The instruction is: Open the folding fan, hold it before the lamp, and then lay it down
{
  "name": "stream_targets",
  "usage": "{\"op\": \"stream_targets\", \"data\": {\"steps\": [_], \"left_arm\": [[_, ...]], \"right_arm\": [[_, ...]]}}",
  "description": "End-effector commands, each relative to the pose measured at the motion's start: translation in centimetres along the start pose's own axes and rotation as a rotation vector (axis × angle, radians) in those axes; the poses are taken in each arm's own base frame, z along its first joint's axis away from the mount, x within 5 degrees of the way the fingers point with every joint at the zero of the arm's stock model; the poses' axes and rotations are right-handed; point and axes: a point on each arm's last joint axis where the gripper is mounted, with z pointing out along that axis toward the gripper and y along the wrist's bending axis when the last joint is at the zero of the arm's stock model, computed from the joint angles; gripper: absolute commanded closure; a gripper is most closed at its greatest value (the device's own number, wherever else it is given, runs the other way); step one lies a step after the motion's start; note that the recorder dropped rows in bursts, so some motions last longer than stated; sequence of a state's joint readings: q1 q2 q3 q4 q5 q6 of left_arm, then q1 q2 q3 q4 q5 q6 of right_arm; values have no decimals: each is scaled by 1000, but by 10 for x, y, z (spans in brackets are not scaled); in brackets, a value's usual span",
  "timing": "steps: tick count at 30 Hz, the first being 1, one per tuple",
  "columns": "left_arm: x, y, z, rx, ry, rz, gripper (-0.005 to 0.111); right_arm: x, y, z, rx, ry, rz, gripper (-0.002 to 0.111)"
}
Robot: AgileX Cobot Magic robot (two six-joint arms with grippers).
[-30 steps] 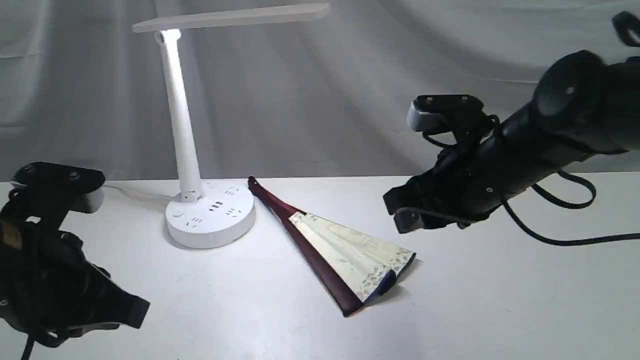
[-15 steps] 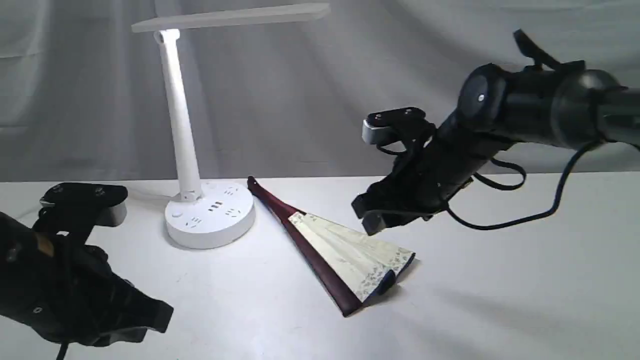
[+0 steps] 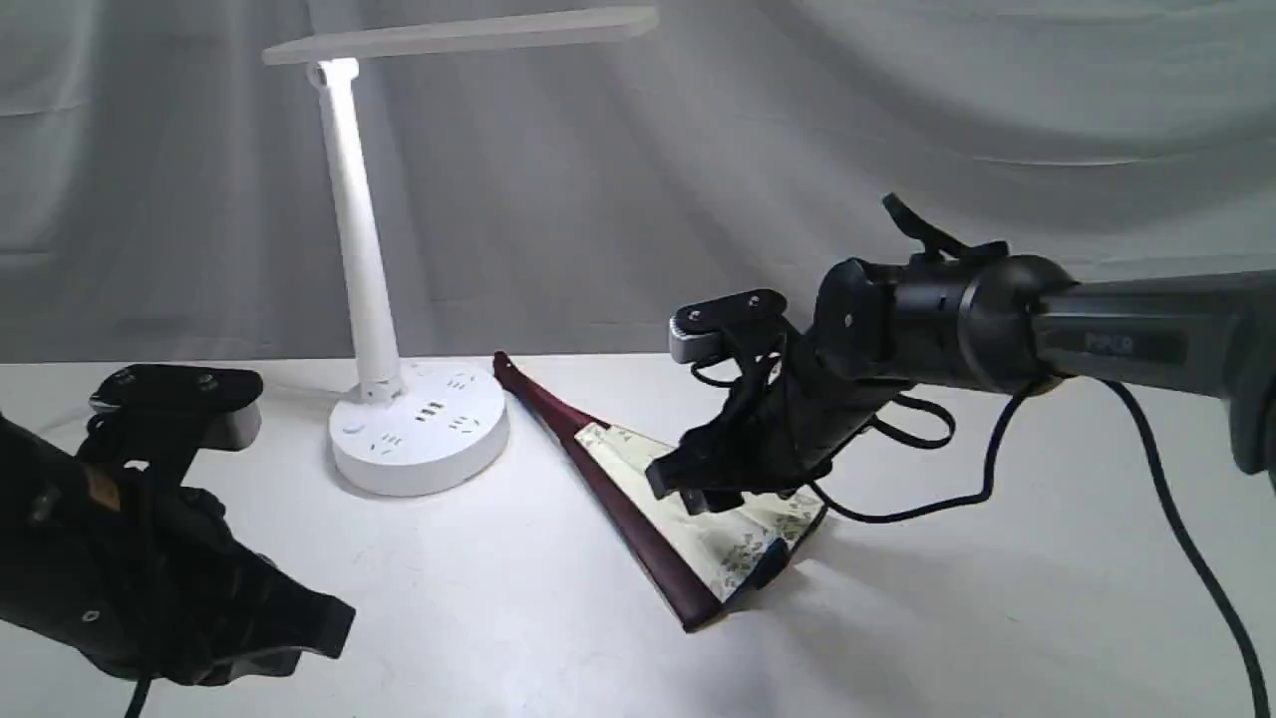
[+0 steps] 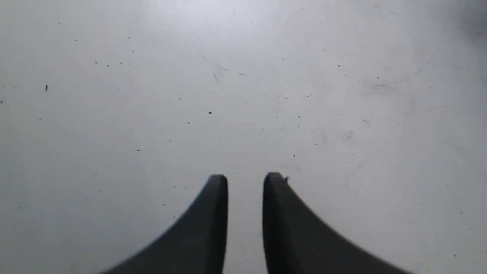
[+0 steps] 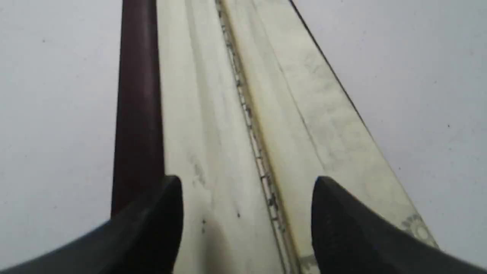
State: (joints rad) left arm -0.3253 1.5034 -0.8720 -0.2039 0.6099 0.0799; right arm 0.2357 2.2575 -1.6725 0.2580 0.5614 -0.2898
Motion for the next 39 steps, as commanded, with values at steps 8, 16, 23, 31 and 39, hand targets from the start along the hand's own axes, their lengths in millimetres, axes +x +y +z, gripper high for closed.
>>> {"op": "stream_targets", "data": {"steps": [8,16,23,31,39], "left_arm": [[-2,-2,0,7,-14,1,92],[-2,-2,0,7,-14,1,92],[-2,-2,0,7,-14,1,92],[-2,-2,0,7,-14,1,92],[-2,-2,0,8,-10,1,92]], "right_arm": [[8,-7,25,20,-18,18,57],[18,-7,26,16,96,-34,73],[31,-13,21,61,256,-197,97],[39,-10,8,-4,395,-368,99],[42,-11,-21,-86,537,-703,99]]}}
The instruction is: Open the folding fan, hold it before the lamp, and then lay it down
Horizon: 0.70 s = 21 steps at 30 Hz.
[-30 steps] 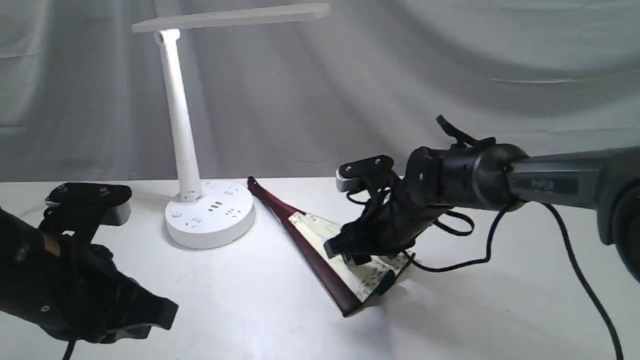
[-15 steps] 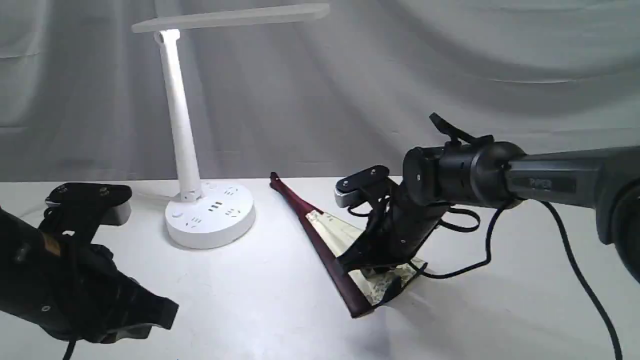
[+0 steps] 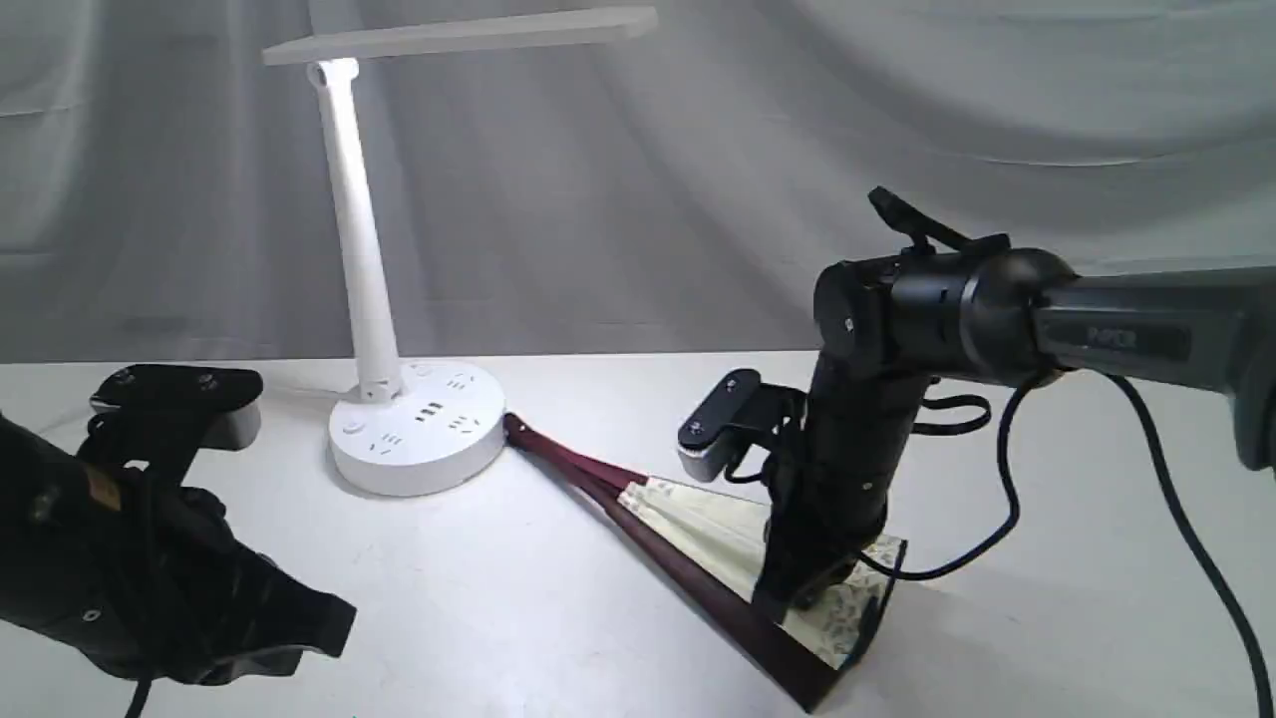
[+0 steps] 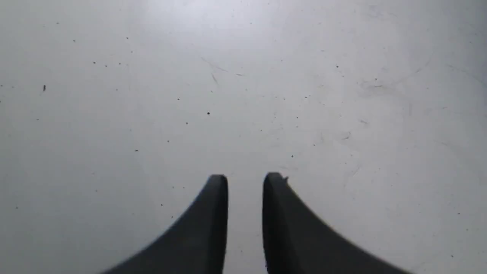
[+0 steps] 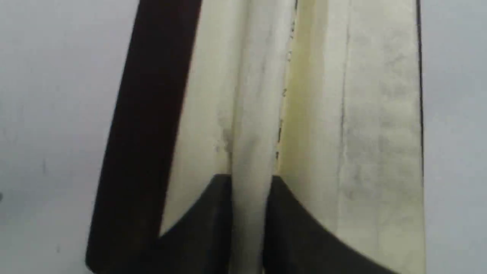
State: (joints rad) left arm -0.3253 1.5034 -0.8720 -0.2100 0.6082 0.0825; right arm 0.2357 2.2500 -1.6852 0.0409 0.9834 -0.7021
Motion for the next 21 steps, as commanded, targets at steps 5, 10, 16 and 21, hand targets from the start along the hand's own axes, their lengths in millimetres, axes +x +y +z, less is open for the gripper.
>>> {"op": "stream_targets", "data": {"steps": [5,10,16,21], "left_arm": [[-2,-1,0,4,-8,3,92],[-2,-1,0,0,-8,10,92],[-2,-1,0,0,-8,10,92],[-2,-1,0,-1,-8,12,92]], "right_arm": [[25,-5,-7,-1,231,-232,99],[38,-13,-11,26,372,-366,99],[42,-23,-17,98,455,-524,99],[26,-31,-14,222,310,-623,90]]}}
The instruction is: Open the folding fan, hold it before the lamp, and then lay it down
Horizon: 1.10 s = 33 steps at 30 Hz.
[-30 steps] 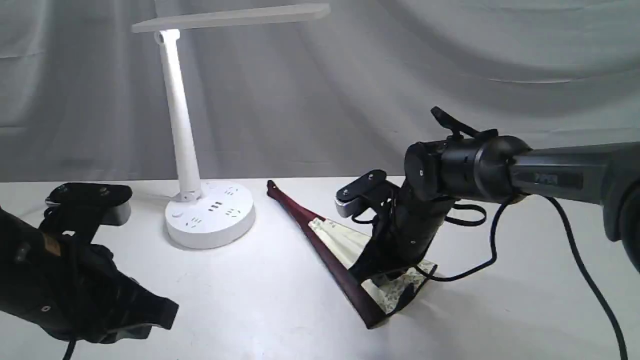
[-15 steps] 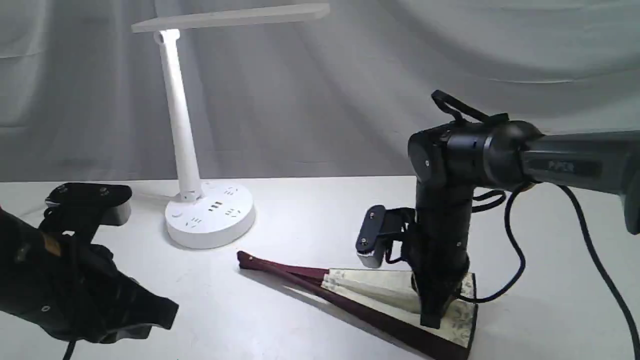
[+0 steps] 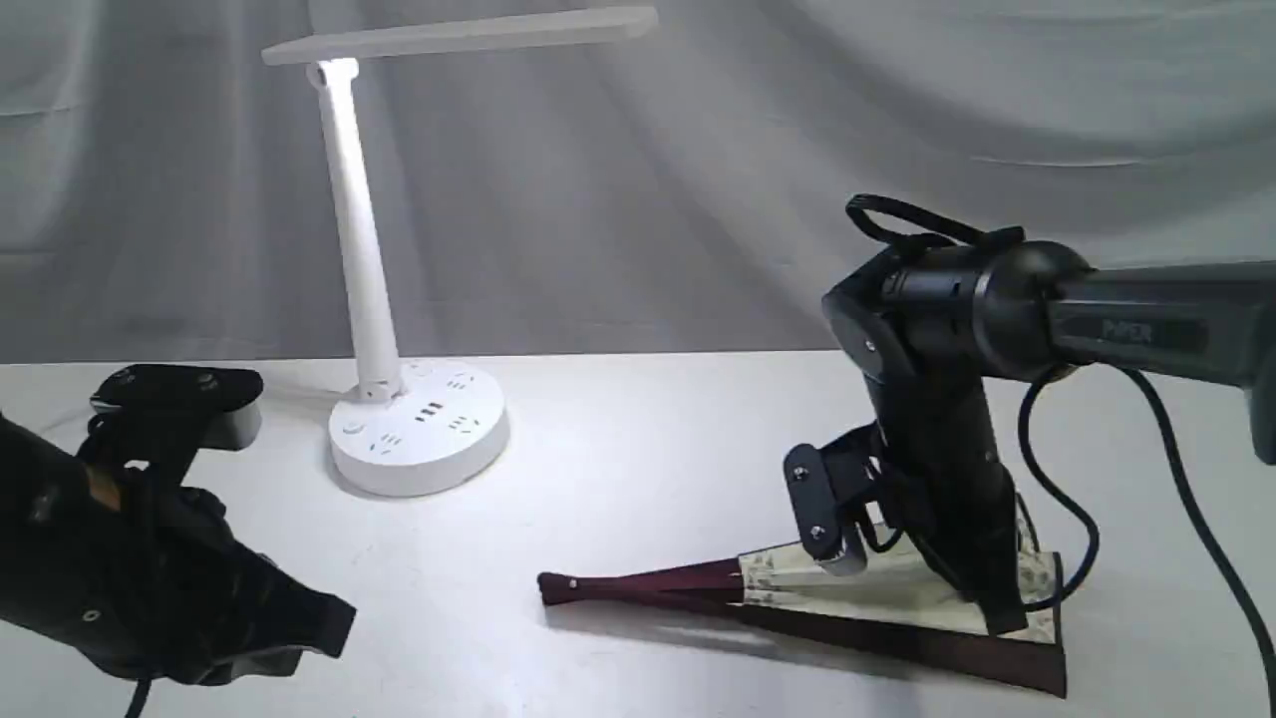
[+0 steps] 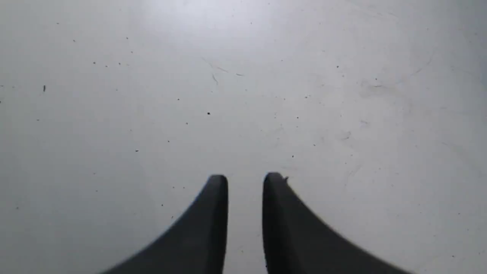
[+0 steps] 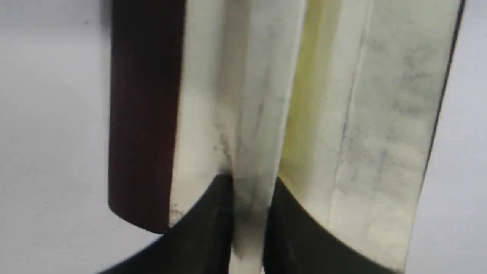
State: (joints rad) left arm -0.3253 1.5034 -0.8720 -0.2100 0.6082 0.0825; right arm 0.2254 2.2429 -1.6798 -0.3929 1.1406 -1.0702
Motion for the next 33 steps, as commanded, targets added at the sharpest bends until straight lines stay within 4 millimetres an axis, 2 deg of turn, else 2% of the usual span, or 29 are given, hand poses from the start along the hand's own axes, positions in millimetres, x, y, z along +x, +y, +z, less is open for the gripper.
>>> {"op": "stream_targets", "data": {"steps": [1,8,12,15,18,21,25,27,30,33], "left_arm": [[-2,-1,0,-2,-8,13,92],[-2,-1,0,-5,-8,16,92],[-2,-1,0,-5,-8,16,92],[-2,-1,0,-5,-8,16,92],[-2,-1,0,-5,-8,16,92],[-2,-1,0,-5,-8,48,92],[-2,-1,0,-5,-8,65,92],[-2,-1,0,-5,-6,103,92],[-5,-1,4,1,-6,130,89],[-16,-3,11,18,31,132,77]], "right_arm": [[-2,-15,-5,174,-70,-37,87],[-7,-31,-10,354,-121,-65,77],[-8,-33,-11,382,-132,-62,68],[-9,-32,-11,369,-154,18,62],[-9,-31,-10,343,-188,198,62],[-7,-27,-10,270,-198,455,62],[-1,-16,-9,134,-161,922,62],[3,-9,-10,79,-99,1089,62],[5,2,-11,-23,-19,1173,62],[1,11,-14,-135,-13,1196,62]]}}
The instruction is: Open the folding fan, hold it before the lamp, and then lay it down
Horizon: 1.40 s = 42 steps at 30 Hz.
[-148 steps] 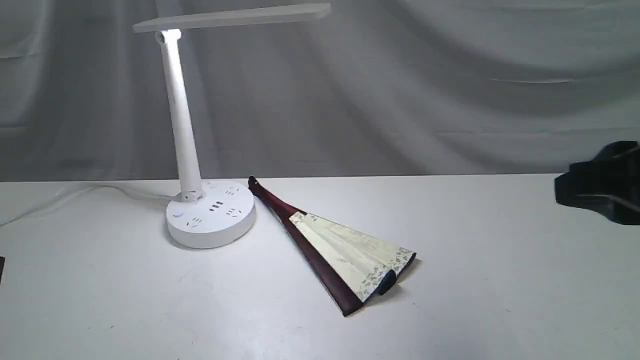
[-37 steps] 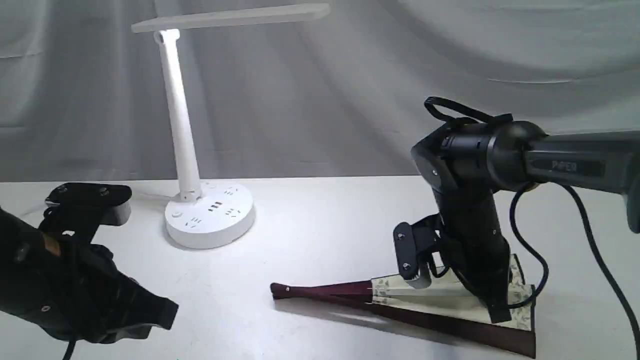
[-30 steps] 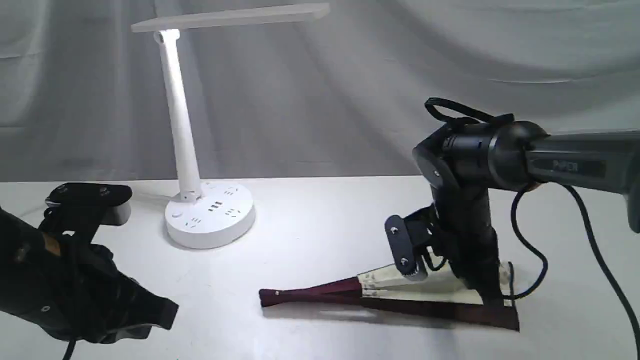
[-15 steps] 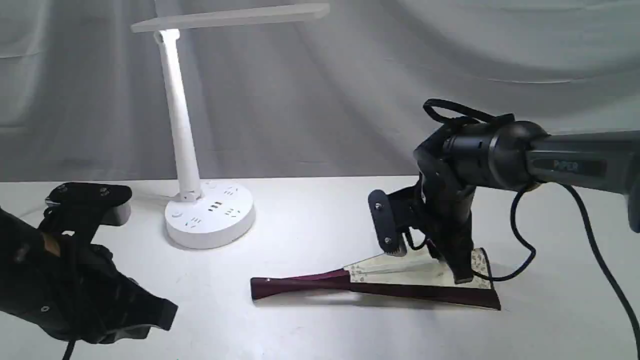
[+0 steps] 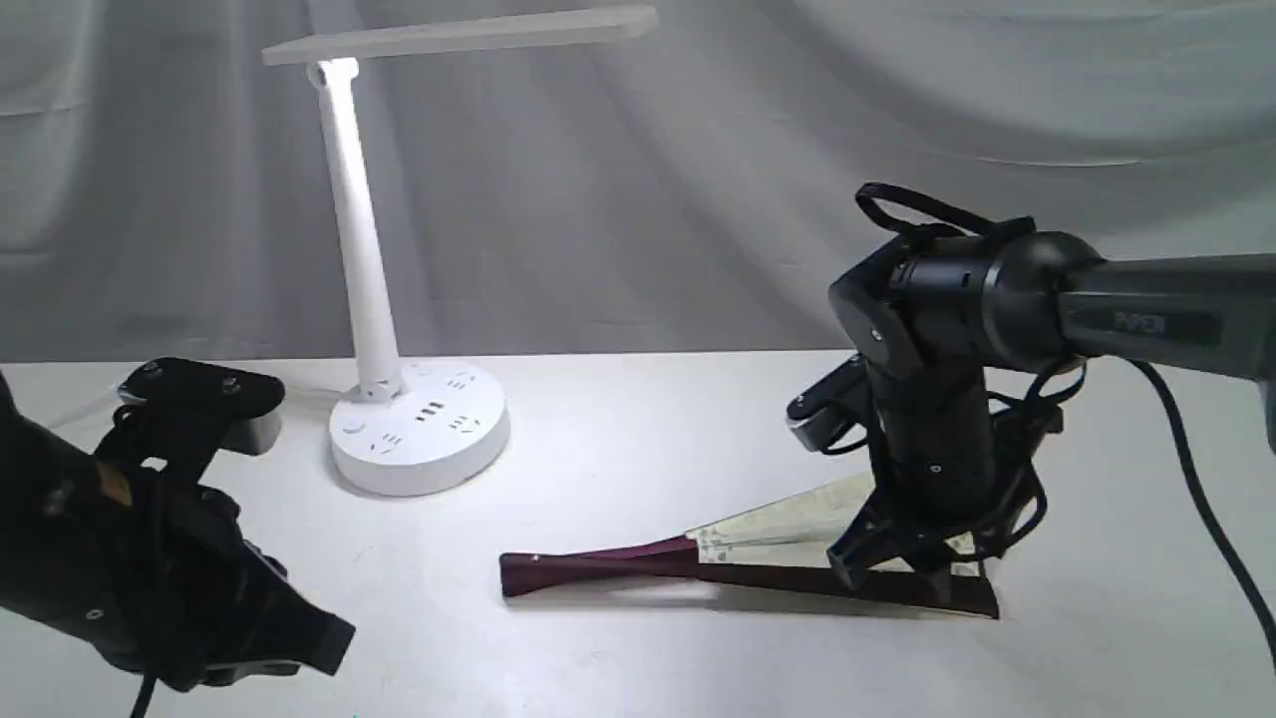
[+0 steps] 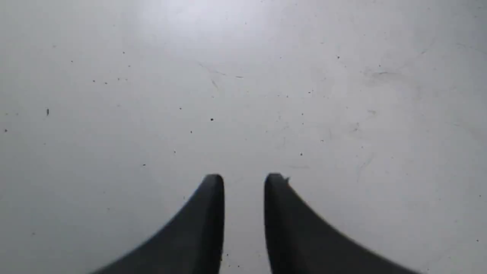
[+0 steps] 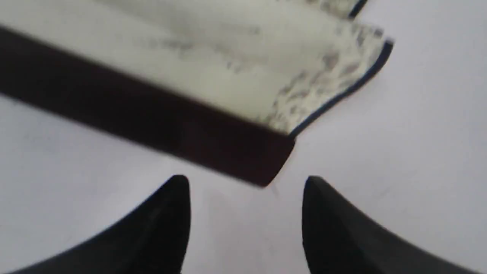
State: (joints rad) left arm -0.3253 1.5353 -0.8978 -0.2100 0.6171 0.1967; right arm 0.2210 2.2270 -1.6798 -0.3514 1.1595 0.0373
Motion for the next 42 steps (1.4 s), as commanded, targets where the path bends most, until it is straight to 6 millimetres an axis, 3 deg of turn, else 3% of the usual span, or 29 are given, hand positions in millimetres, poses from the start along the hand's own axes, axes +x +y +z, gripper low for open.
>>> {"op": "stream_targets", "data": {"steps": [1,5,12,18,22,29,35,42], "left_arm": [[-15,-2,7,23,30,36,73],[-39,-4,17,65,47,72,59],[-71,-10,42,170,1,164,59],[-96,-9,68,200,-26,94,60],[-121,-7,77,194,-42,9,76],[-155,-8,94,211,-82,-85,105],[-164,-23,120,223,-57,-31,107],[-173,-22,121,172,-108,-6,107]], "right_arm": [[8,9,-11,-132,47,85,62],[9,19,-26,-287,22,147,62],[9,26,-45,-449,-13,221,62],[10,-8,-35,-527,-38,373,62],[13,-32,-26,-505,-52,402,66],[15,-39,-22,-412,-67,318,67],[4,-43,-23,-391,-194,344,67],[-2,-43,-20,-400,-233,370,67]]}}
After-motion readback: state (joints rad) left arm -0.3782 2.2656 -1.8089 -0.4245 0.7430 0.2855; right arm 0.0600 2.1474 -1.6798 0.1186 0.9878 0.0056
